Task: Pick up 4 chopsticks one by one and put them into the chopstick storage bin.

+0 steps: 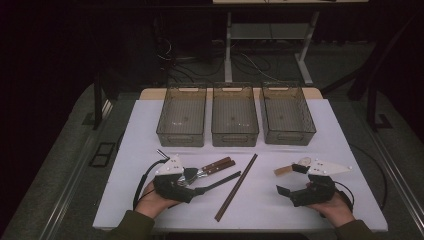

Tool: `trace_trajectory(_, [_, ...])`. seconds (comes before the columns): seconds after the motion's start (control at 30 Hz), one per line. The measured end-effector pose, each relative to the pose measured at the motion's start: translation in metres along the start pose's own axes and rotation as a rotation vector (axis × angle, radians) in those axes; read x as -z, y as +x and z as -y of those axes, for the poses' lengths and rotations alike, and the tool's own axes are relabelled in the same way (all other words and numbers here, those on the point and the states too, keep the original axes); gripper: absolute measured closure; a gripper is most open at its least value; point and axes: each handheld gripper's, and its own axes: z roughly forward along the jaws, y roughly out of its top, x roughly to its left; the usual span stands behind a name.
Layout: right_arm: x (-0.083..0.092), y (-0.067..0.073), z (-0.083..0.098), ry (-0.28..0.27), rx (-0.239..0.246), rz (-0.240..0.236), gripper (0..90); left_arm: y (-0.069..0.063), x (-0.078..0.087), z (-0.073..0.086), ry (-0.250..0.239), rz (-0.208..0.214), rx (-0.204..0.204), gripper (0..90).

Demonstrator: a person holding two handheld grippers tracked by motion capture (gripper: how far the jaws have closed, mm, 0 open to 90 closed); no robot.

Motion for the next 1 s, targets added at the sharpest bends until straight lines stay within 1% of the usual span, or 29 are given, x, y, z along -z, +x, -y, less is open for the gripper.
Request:
trace_trajectory(0.03, [0.000, 0.000, 0.000, 0.000, 0.000, 0.000, 2.3, 0.000, 0.000, 0.000, 0.001, 0.001, 0.002, 30.1])
trace_trajectory(0.1, [0.000, 0.001, 0.000, -0.003, 0.003, -0.002, 2.3, 0.001, -0.001, 0.001, 0.001, 0.004, 0.008, 34.7])
trace_trajectory(0.23, [0.000, 0.001, -0.001, -0.006, 0.004, -0.003, 2.3, 0.001, -0.001, 0.000, 0.001, 0.009, 0.013, 37.9])
trace_trajectory(0.3, [-0.002, 0.001, -0.001, -0.002, 0.002, -0.004, 2.3, 0.001, -0.001, 0.000, -0.001, 0.011, 0.012, 42.6])
trace_trajectory(0.37, [-0.002, 0.001, -0.001, -0.003, 0.001, -0.004, 2.3, 0.001, -0.001, 0.000, -0.002, 0.011, 0.014, 44.4])
trace_trajectory(0.4, [-0.002, 0.001, -0.001, -0.003, 0.000, -0.003, 2.3, 0.001, -0.001, 0.000, -0.002, 0.010, 0.014, 47.7])
trace_trajectory(0.43, [-0.002, 0.001, -0.001, -0.003, 0.000, -0.003, 2.3, 0.001, -0.002, 0.000, -0.001, 0.011, 0.017, 47.7])
trace_trajectory(0.47, [-0.002, 0.001, -0.001, -0.003, -0.001, -0.005, 2.3, 0.001, -0.002, -0.001, 0.002, 0.012, 0.022, 51.1])
trace_trajectory(0.53, [-0.002, 0.000, -0.001, -0.004, -0.003, -0.005, 2.3, 0.002, -0.004, -0.001, 0.005, 0.020, 0.024, 52.7])
trace_trajectory(0.57, [-0.002, 0.000, -0.001, -0.008, -0.006, -0.005, 2.3, 0.002, -0.005, -0.001, 0.007, 0.024, 0.026, 55.7])
trace_trajectory(0.63, [-0.002, 0.000, -0.001, -0.008, -0.005, -0.005, 2.3, 0.003, -0.008, -0.002, 0.016, 0.033, 0.026, 57.0])
trace_trajectory(0.67, [-0.002, -0.001, -0.001, -0.006, -0.005, -0.005, 2.3, 0.003, -0.009, -0.002, 0.019, 0.038, 0.027, 59.8])
trace_trajectory(0.73, [-0.001, -0.001, -0.001, -0.013, -0.001, -0.004, 2.3, 0.004, -0.012, -0.003, 0.028, 0.038, 0.020, 61.3])
trace_trajectory(0.77, [-0.001, -0.001, -0.001, -0.013, -0.007, -0.002, 2.3, 0.004, -0.013, -0.004, 0.028, 0.035, 0.019, 63.0])
trace_trajectory(0.8, [-0.001, -0.001, -0.001, -0.018, -0.007, -0.002, 2.3, 0.004, -0.014, -0.004, 0.027, 0.033, 0.023, 66.7])
trace_trajectory(0.83, [-0.001, -0.001, -0.001, -0.018, -0.007, -0.002, 2.3, 0.004, -0.016, -0.004, 0.036, 0.030, 0.024, 66.7])
trace_trajectory(0.87, [-0.001, -0.001, -0.001, -0.016, -0.004, -0.004, 2.3, 0.004, -0.018, -0.004, 0.042, 0.028, 0.025, 69.4])
trace_trajectory(1.0, [-0.002, -0.001, -0.001, -0.016, -0.002, -0.004, 2.3, 0.003, -0.024, -0.004, 0.077, 0.034, 0.009, 72.1])
